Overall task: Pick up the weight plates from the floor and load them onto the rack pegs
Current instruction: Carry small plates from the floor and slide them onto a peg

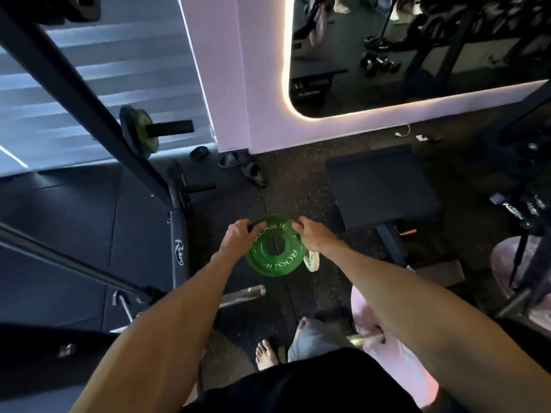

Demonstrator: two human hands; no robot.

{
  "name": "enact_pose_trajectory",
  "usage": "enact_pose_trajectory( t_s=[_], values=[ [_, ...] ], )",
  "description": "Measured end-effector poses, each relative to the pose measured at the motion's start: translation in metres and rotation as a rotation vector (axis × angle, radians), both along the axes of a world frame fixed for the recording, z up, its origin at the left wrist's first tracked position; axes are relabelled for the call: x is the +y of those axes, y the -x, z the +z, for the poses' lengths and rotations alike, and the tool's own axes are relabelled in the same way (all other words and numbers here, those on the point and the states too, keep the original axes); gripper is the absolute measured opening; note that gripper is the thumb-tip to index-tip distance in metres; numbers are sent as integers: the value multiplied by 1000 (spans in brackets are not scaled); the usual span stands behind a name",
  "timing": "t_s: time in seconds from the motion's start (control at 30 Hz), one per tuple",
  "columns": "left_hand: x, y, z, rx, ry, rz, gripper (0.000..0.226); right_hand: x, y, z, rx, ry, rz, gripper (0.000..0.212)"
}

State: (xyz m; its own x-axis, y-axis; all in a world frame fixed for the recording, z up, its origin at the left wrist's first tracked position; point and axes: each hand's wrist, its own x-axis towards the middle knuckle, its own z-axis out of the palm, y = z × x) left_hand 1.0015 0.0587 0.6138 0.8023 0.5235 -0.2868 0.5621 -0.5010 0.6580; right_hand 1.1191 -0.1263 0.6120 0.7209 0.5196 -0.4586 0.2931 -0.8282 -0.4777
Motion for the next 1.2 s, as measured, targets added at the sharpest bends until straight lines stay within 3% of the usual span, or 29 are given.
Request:
enact_pose_trajectory(
  t_s=[0.27, 0.37, 0.63, 0.87, 1.2],
  values=[
    [66, -86, -19, 50, 26, 33, 44, 69, -93, -17, 10, 2, 38, 51],
    [91, -128, -23, 72, 19, 66, 46, 98, -137, -20, 47, -9, 69, 44],
    [136, -231, -11, 67, 55, 285, 49, 171, -263, -21, 82, -44, 148, 49],
    [188, -266, -7, 12, 14, 442, 41, 267, -331, -9, -11, -7, 382, 56],
    [301, -286, -6, 34, -30, 663, 49, 427, -373, -15, 10, -90, 662, 30]
  ],
)
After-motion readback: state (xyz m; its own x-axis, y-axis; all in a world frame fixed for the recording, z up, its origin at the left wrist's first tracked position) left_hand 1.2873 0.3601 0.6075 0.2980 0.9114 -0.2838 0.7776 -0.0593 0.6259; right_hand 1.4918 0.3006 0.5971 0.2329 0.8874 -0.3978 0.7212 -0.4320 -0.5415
